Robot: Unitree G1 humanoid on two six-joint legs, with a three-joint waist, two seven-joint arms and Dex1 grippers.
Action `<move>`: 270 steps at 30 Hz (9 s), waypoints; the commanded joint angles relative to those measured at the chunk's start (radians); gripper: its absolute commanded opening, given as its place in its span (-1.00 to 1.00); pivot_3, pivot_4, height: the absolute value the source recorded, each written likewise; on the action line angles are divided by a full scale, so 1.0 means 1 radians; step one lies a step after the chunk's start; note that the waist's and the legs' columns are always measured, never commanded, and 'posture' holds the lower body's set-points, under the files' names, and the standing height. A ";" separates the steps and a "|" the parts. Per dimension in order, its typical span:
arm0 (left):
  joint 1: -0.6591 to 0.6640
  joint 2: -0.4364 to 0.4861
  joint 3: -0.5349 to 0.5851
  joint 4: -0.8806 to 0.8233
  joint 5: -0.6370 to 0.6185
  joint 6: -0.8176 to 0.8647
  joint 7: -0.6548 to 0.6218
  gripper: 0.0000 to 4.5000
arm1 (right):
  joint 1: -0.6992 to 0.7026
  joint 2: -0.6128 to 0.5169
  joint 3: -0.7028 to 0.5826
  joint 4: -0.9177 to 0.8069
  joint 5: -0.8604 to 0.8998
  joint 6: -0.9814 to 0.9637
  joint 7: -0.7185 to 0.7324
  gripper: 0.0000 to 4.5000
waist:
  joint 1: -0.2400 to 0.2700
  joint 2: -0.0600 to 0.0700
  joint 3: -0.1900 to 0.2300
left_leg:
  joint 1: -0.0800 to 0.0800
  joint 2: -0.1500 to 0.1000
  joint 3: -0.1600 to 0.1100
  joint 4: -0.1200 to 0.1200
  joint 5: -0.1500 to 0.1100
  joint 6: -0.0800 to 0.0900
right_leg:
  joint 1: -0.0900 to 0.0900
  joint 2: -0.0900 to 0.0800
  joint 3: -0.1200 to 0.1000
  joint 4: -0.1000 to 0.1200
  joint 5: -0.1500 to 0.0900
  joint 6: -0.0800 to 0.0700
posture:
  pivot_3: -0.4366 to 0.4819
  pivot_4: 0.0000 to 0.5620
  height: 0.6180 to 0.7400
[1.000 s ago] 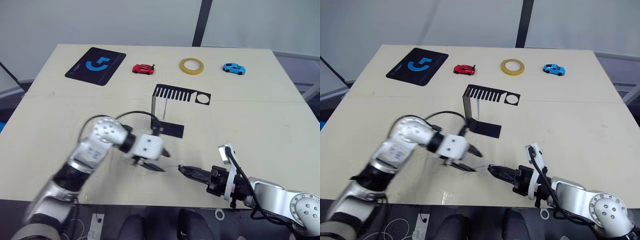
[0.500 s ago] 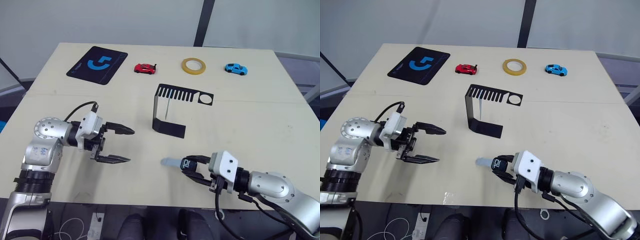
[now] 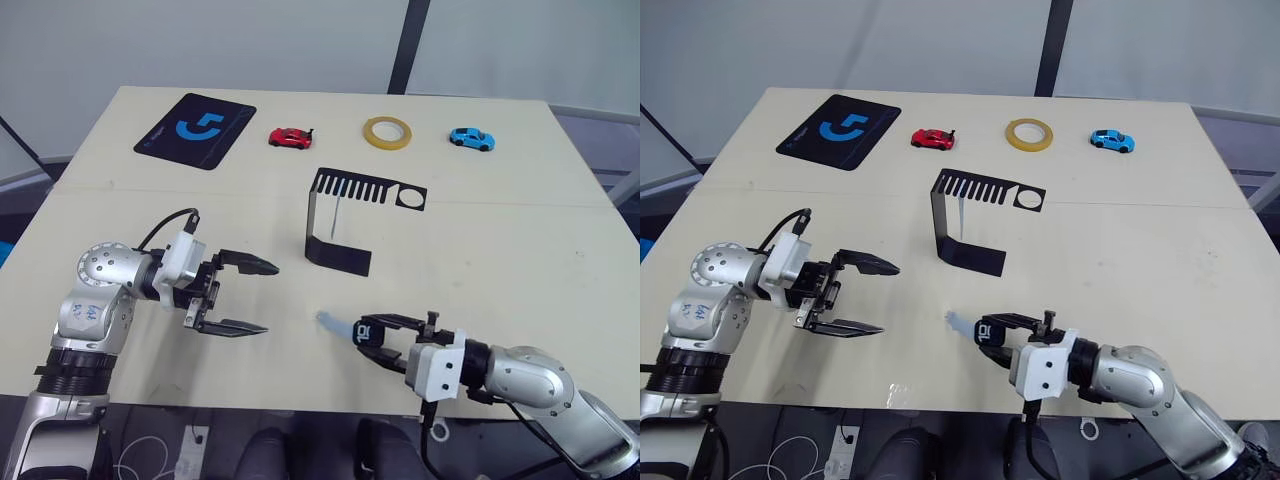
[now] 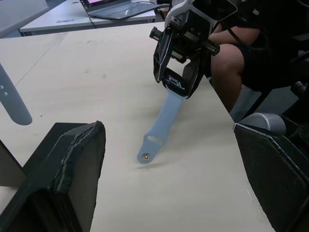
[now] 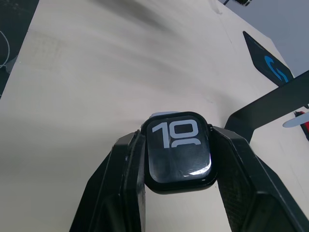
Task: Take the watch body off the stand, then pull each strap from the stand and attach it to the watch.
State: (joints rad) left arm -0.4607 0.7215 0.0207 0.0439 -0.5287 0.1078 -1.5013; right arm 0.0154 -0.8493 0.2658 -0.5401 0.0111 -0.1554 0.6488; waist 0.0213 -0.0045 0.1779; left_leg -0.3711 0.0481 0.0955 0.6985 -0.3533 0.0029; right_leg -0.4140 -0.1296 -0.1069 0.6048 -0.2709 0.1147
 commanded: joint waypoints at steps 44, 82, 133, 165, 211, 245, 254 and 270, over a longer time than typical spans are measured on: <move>0.198 0.149 0.145 -0.094 -0.085 0.080 0.021 1.00 | -0.010 -0.055 -0.253 0.061 0.365 0.285 0.513 0.98 | -0.009 0.000 0.000 | 0.001 0.000 0.000 0.000 -0.001 -0.002 | 0.000 -0.001 -0.001 0.003 -0.001 -0.002 | -0.05 -0.47 0.94; 0.382 -0.182 0.307 -0.396 -0.085 0.165 0.692 1.00 | -0.175 0.347 -0.317 0.287 0.427 0.479 0.086 -0.31 | -0.026 -0.001 0.000 | 0.018 0.001 0.005 -0.012 -0.003 -0.005 | 0.002 -0.004 0.003 0.006 -0.002 -0.003 | -0.05 -0.47 0.94; 0.209 -0.616 -0.172 -0.354 0.436 0.117 1.273 0.47 | -0.545 0.591 -0.094 0.865 0.153 0.419 0.110 -1.00 | -0.047 -0.001 -0.002 | 0.017 0.002 0.005 -0.013 -0.002 -0.005 | 0.002 -0.004 0.001 0.005 -0.002 -0.004 | -0.05 -0.47 0.94; 0.118 -0.685 -0.166 -0.197 0.492 -0.005 1.348 -0.78 | -0.515 0.595 -0.066 0.840 0.149 0.453 0.121 -1.00 | -0.047 -0.001 -0.002 | 0.017 0.003 0.005 -0.013 -0.002 -0.004 | 0.002 -0.004 0.001 0.005 -0.002 -0.004 | -0.05 -0.47 0.94; 0.139 -0.065 0.101 -0.241 -0.343 0.445 0.386 -0.99 | -0.245 0.384 -0.241 0.349 0.447 0.524 0.337 -1.00 | -0.032 0.002 0.000 | 0.013 0.001 0.002 -0.015 -0.002 -0.004 | 0.001 -0.004 -0.001 -0.002 -0.002 -0.003 | -0.05 -0.47 0.94; -0.071 -0.261 -0.083 -0.179 -0.327 0.673 0.343 -1.00 | 0.018 0.373 -0.376 -0.217 1.366 0.827 -0.218 0.76 | -0.016 0.001 0.001 | 0.013 0.001 0.000 -0.016 -0.002 -0.004 | 0.002 -0.002 -0.001 -0.009 -0.001 -0.003 | -0.05 -0.47 0.94; -0.070 -0.299 -0.121 -0.185 -0.336 0.725 0.355 -1.00 | -0.098 0.443 -0.293 -0.154 1.363 0.817 -0.262 0.44 | -0.018 0.001 0.001 | 0.012 0.001 0.000 -0.016 -0.002 -0.003 | 0.002 -0.002 -0.001 -0.008 -0.001 -0.003 | -0.05 -0.47 0.94; -0.060 -0.324 -0.134 -0.208 -0.338 0.744 0.363 -1.00 | -0.173 0.469 -0.257 -0.094 1.350 0.834 -0.314 0.44 | -0.021 0.001 0.001 | 0.012 0.001 0.000 -0.016 -0.002 -0.003 | 0.002 -0.002 -0.001 -0.005 -0.001 -0.003 | -0.05 -0.47 0.94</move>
State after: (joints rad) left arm -0.5207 0.4019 -0.1189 -0.1303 -0.8552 0.8559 -1.1364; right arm -0.1474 -0.3829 0.0070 -0.6210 1.3562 0.6787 0.3334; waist 0.0008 -0.0040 0.1792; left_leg -0.3593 0.0490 0.0957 0.6829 -0.3551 -0.0001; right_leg -0.4124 -0.1314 -0.1080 0.6002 -0.2718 0.1120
